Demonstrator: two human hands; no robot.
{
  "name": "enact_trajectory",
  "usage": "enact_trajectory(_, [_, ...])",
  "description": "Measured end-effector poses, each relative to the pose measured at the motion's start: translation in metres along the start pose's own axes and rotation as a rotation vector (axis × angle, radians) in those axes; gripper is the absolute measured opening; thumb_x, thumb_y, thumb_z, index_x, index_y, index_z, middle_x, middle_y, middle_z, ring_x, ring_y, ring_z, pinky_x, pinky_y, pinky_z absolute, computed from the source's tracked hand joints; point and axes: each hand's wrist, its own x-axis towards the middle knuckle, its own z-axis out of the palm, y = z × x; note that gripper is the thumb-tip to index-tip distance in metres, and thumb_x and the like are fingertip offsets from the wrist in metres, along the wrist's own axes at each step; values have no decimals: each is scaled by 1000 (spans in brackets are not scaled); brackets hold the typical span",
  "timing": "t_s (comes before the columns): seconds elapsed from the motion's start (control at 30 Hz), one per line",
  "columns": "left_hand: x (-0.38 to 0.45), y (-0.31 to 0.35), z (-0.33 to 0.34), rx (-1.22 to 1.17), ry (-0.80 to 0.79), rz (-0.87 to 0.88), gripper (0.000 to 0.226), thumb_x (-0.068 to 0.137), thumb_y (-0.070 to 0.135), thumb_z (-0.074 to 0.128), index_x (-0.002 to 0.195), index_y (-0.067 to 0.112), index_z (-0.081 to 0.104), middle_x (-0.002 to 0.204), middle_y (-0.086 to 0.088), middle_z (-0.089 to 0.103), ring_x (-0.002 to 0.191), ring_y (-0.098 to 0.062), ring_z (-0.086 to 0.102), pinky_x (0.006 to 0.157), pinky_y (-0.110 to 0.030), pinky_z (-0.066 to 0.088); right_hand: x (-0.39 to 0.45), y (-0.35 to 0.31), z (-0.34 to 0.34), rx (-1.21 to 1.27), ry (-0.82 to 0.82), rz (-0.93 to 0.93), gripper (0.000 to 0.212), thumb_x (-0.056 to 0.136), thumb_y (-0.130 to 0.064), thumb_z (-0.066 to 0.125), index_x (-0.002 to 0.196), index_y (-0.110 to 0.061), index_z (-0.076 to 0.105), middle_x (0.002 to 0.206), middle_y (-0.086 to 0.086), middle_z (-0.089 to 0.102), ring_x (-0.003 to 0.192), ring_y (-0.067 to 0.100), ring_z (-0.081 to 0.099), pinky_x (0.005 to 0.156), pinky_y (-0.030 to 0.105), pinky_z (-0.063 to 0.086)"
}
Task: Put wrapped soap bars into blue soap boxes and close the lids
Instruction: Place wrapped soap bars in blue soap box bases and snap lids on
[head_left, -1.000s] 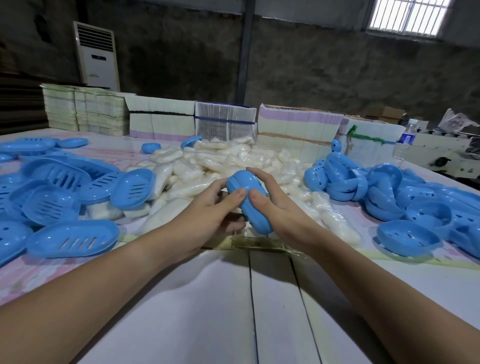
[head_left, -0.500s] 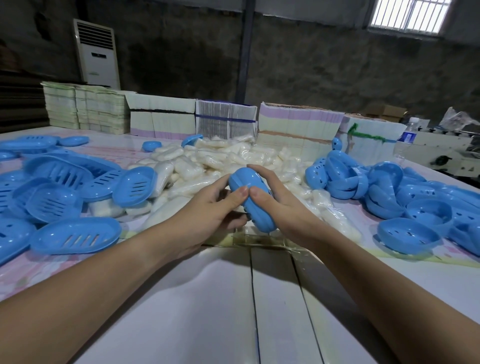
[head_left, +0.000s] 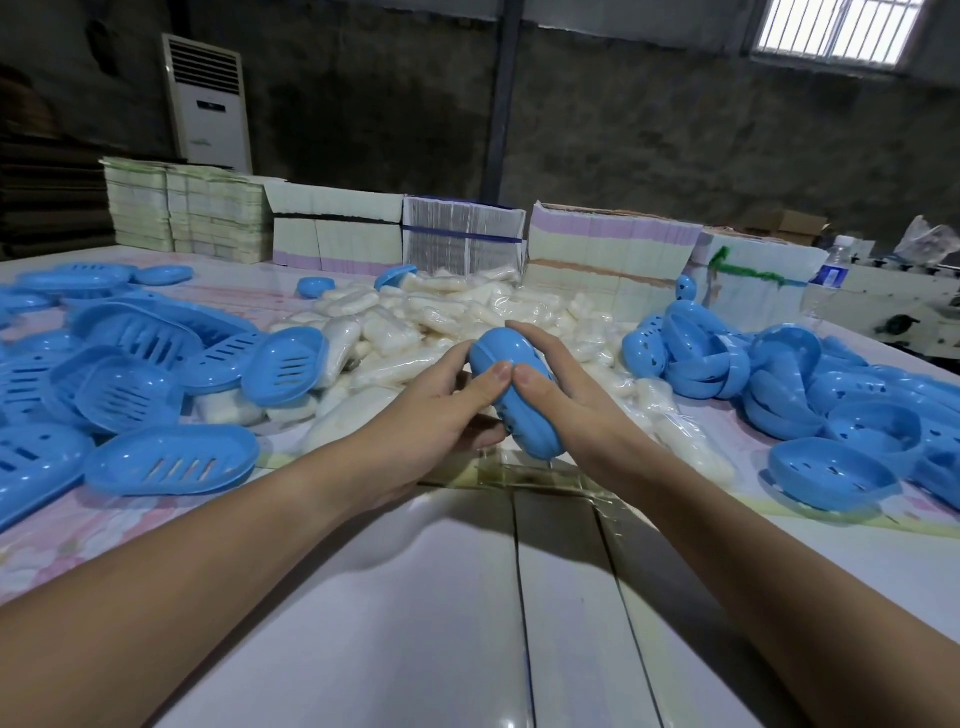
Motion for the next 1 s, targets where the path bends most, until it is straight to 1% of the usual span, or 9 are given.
enact_trajectory(0.07, [1, -3, 0, -44, 17, -11, 31, 84, 47, 64, 113, 36, 68, 127, -27, 60, 92, -22, 70, 85, -33, 60, 1, 2, -1, 3, -18, 37, 43, 90, -49, 52, 133, -51, 44, 121, -2, 62, 88, 9, 69, 71, 22, 54])
enact_trajectory(0.13, [3, -5, 0, -89, 21, -30, 31, 88, 39, 63, 118, 30, 66, 131, -27, 58, 91, -18, 72, 78, -23, 59, 1, 4, -2, -7, -38, 67, 42, 89, -53, 51, 130, -53, 43, 119, 1, 62, 85, 10, 69, 68, 22, 53])
enact_trajectory(0.3, [3, -5, 3, -112, 39, -54, 25, 99, 27, 57, 122, 23, 65, 133, -29, 56, 103, -30, 67, 102, -43, 53, 2, 9, -4, -37, -39, 68, 51, 87, -60, 50, 136, -47, 41, 118, 0, 61, 87, 6, 67, 70, 20, 51])
enact_trajectory(0.43, [4, -4, 3, -186, 46, -37, 30, 97, 24, 60, 127, 19, 63, 129, -23, 63, 106, -25, 72, 84, -27, 60, 2, 7, -10, -1, -65, 76, 59, 86, -46, 64, 139, -44, 40, 115, -9, 63, 95, 6, 68, 75, 19, 53])
enact_trajectory(0.53, [3, -4, 2, -216, 16, -54, 32, 95, 25, 61, 127, 21, 63, 123, -24, 66, 96, -29, 74, 76, -30, 61, 1, 8, -15, -59, -124, 90, 85, 71, -36, 82, 141, -47, 36, 117, -13, 61, 100, 11, 67, 76, 23, 55])
enact_trajectory(0.67, [6, -2, -2, -52, 37, -57, 35, 98, 30, 59, 132, 34, 58, 124, -11, 68, 102, -33, 73, 86, -38, 61, -1, 5, -17, -139, -80, 67, 83, 67, -27, 78, 133, -55, 37, 112, -8, 55, 80, 2, 66, 65, 17, 52])
enact_trajectory(0.73, [8, 0, -6, -2, 92, -48, 43, 96, 35, 62, 138, 36, 54, 124, -4, 66, 105, -34, 71, 85, -37, 61, -2, 2, -21, -241, -17, 40, 83, 67, -24, 73, 131, -59, 34, 108, -7, 54, 72, 3, 63, 61, 18, 52])
enact_trajectory(0.83, [9, 0, -9, 2, 101, -11, 45, 94, 35, 64, 138, 35, 54, 120, 1, 66, 103, -29, 73, 88, -38, 61, -2, -1, -27, -366, 27, 40, 85, 64, -30, 69, 131, -64, 30, 108, -7, 55, 72, 11, 63, 60, 20, 54])
enact_trajectory(1.0, [6, -3, -14, 137, 74, 66, 46, 83, 35, 72, 127, 33, 58, 103, -8, 72, 99, -22, 74, 84, -32, 61, -4, 2, -21, -398, -30, 41, 84, 71, -29, 73, 134, -61, 27, 108, -18, 52, 78, -5, 61, 60, 13, 50])
